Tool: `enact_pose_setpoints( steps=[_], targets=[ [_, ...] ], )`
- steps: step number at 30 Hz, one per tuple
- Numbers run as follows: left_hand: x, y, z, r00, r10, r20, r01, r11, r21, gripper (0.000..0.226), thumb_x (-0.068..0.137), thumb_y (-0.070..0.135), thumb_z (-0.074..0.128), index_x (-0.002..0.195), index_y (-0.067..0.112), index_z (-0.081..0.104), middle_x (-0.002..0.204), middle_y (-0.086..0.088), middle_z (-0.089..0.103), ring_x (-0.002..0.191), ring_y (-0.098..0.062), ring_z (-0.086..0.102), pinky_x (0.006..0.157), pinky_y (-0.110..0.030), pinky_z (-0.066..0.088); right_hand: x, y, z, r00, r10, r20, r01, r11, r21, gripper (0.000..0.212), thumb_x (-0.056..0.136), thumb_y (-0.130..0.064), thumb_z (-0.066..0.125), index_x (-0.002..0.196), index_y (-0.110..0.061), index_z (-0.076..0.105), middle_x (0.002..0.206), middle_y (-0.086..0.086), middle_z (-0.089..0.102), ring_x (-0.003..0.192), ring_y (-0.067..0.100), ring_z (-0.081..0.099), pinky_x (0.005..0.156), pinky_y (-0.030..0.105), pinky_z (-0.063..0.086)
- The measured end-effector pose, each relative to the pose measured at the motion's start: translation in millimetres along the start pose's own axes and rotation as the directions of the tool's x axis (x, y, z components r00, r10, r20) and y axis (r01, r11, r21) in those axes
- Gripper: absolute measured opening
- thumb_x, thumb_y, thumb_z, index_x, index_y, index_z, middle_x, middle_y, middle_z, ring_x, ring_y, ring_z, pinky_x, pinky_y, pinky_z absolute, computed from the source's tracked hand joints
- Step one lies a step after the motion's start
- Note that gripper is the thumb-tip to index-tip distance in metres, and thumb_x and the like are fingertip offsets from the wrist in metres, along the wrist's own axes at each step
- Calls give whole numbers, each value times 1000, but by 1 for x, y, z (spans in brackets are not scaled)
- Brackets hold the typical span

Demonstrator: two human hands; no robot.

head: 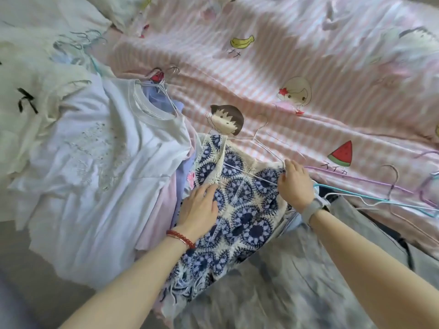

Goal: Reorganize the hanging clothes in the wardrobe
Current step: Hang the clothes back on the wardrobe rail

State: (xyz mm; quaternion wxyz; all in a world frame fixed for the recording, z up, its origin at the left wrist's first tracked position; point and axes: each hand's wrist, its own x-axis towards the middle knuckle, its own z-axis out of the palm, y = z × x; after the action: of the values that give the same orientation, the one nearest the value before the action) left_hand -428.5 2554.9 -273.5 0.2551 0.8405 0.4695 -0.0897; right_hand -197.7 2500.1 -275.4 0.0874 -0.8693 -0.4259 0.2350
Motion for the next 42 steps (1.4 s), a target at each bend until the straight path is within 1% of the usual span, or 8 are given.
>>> enact_pose_setpoints(
  steps=[3,8,12,24,30,34,39,42],
  targets=[
    [35,3,18,998,-51,-31,51,999,9,57,95,23,39,146,18,15,151,-6,21,126,-20,39,103,-45,39,33,3,22,997,77,2,-77,997,-10,38,93,-20,34,129,-9,39,127,16,51,119,32,44,101,50,33],
    [54,10,26,991,-124,-42,118,986,-120,56,97,28,40,146,15,16,112,-12,52,68,-16,54,56,-29,48,41,8,35,976,207,-71,-189,960,206,37,95,-40,36,110,-13,56,104,8,64,104,28,55,103,52,28],
    [37,22,12,991,-64,-115,39,977,-209,42,99,24,39,140,18,36,121,-12,56,85,-22,62,67,-20,45,22,2,23,956,256,-143,-174,888,425,32,95,-42,40,92,-15,58,82,-2,56,84,21,52,97,43,30],
    [-36,37,-72,948,54,-313,-182,900,-397,35,95,11,46,130,12,50,119,-8,59,51,10,45,54,-9,42,-26,-12,-35,950,250,-190,-107,827,552,39,93,-35,48,59,-17,45,59,-4,45,70,21,46,90,48,35],
    [-67,26,-90,987,102,-127,-136,945,-299,42,98,23,42,139,27,37,121,10,51,41,6,39,43,-9,38,-52,-10,-56,961,194,-195,-42,804,594,46,92,-37,48,60,-4,48,58,10,41,59,20,40,72,35,30],
    [-66,23,-97,990,122,66,-109,978,-175,57,97,26,42,147,26,13,90,3,57,62,-4,49,52,-14,41,-60,-11,-66,956,211,-204,-46,794,606,49,92,-40,47,56,-7,43,53,9,37,56,18,37,73,35,27],
    [-22,22,-130,926,196,-323,-135,970,201,54,91,36,40,142,18,31,132,-11,42,123,-24,37,105,-41,31,-62,-9,-64,952,193,-238,-12,800,600,54,91,-36,51,46,-11,34,44,0,28,48,15,27,72,33,22],
    [11,26,-145,962,249,-110,-196,914,356,55,94,46,31,145,28,22,150,0,27,141,-22,10,112,-49,-1,-59,-7,-61,949,211,-232,-4,748,663,55,92,-32,52,45,-12,30,44,-1,24,47,13,23,66,28,22]
  ],
)
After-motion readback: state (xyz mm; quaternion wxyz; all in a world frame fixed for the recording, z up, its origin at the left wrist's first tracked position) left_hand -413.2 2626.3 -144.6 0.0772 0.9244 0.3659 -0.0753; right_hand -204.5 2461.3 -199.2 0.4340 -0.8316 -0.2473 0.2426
